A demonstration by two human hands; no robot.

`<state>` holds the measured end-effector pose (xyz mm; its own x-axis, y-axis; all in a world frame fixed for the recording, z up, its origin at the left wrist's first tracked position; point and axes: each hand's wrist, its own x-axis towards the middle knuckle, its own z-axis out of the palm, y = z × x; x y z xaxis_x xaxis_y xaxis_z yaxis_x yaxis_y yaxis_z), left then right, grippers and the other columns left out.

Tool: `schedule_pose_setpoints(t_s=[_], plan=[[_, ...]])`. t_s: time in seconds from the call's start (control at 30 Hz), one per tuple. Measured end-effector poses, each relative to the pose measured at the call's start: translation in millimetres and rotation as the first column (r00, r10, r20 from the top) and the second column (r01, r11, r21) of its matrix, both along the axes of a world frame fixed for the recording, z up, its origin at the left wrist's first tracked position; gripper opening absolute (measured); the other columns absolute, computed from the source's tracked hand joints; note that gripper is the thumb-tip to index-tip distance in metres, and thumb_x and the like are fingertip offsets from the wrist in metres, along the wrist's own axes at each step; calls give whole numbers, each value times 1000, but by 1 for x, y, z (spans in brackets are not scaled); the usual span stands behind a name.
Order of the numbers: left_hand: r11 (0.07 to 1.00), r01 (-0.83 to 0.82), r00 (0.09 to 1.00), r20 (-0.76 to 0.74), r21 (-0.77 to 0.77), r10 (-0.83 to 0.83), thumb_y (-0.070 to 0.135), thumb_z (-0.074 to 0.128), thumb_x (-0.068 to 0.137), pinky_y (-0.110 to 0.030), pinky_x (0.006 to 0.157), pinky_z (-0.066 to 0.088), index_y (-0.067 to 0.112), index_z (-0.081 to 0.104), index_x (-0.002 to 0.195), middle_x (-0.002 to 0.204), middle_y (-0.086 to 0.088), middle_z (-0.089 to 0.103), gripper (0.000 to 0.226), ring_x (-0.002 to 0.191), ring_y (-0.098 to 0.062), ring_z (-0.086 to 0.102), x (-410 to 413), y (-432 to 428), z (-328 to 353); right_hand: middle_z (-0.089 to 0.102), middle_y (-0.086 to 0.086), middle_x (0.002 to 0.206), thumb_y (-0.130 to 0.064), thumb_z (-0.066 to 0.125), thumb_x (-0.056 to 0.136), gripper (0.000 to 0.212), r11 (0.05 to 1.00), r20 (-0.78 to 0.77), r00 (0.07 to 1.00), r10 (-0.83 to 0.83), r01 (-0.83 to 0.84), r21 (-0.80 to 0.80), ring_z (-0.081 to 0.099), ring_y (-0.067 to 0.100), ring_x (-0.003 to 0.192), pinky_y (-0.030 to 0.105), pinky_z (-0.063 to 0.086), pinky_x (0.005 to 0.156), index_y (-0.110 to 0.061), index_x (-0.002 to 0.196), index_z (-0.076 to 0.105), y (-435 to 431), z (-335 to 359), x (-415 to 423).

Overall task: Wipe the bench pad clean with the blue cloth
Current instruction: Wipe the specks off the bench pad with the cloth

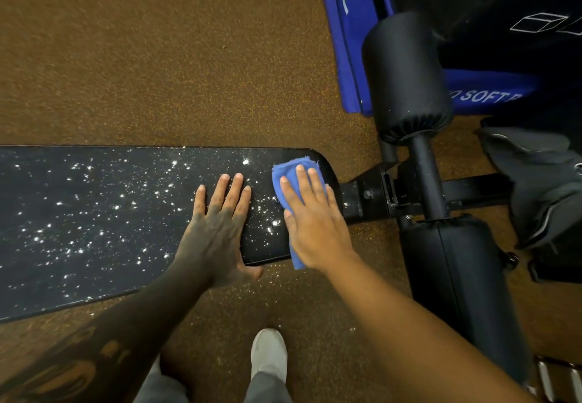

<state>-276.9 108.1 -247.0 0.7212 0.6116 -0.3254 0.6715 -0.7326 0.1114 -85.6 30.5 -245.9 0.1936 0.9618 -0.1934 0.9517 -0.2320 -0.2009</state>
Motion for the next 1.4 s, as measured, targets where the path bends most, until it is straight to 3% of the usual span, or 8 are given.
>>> schedule_pose_setpoints(t_s=[0.13, 0.33, 0.53, 0.77, 0.97, 1.2, 1.4], plan=[[1000, 21, 1000, -13, 7, -20, 101, 40, 52, -59, 124, 2, 7, -18, 152, 164, -16, -22, 149, 152, -34, -19, -4, 1, 0, -4, 8, 166, -32, 33, 102, 60, 953, -10, 953, -303, 303, -6, -10, 25, 152, 50, 7, 123, -23, 158, 12, 20, -1, -10], [1000, 23, 1000, -5, 5, -23, 98, 44, 52, -60, 123, 5, 6, -10, 155, 165, -17, -17, 148, 153, -34, -16, -5, 1, 0, -3, 8, 166, -34, 31, 102, 61, 994, 32, 994, -109, 110, -18, -11, 25, 152, 49, 6, 123, -23, 157, 9, -7, 2, -22], [1000, 30, 999, -20, 7, -30, 99, 42, 51, -60, 124, 0, 7, -19, 152, 163, -16, -26, 150, 151, -34, -22, -5, 2, 0, -3, 13, 166, -34, 32, 102, 61, 968, 45, 967, -249, 250, -5, -7, 29, 152, 49, 8, 122, -23, 157, 11, 41, -2, -9], [1000, 19, 1000, -6, -5, -19, 98, 44, 52, -59, 124, 1, 6, -14, 153, 165, -17, -20, 148, 152, -34, -18, -5, 2, 0, -3, 9, 166, -37, 31, 102, 62, 996, 49, 995, -85, 86, -24, -11, 26, 152, 49, 5, 123, -23, 157, 7, -9, 0, -28], [1000, 7, 999, -47, 0, -7, 98, 41, 53, -60, 123, 0, 7, -23, 151, 161, -16, -31, 149, 150, -34, -26, -5, 3, 3, -5, 14, 166, -35, 31, 101, 62, 966, 66, 964, -256, 258, -14, -8, 29, 152, 51, 8, 122, -21, 158, 11, 49, -5, -15], [999, -47, 999, -2, -18, 47, 95, 42, 52, -61, 123, 2, 4, -4, 157, 165, -17, -17, 146, 152, -34, -18, -7, 2, 4, 10, 13, 165, -38, 24, 97, 62, 997, 86, 993, -79, 79, 13, 3, 29, 153, 51, 15, 120, -21, 156, 20, -5, -5, -39], [997, -71, 997, -28, -7, 71, 98, 43, 49, -60, 123, -1, 6, -14, 154, 164, -16, -24, 151, 151, -34, -24, -11, 2, 6, -2, 14, 166, -35, 33, 100, 61, 975, 82, 971, -223, 223, 3, -6, 30, 152, 51, 11, 121, -21, 157, 15, 47, -8, -24]])
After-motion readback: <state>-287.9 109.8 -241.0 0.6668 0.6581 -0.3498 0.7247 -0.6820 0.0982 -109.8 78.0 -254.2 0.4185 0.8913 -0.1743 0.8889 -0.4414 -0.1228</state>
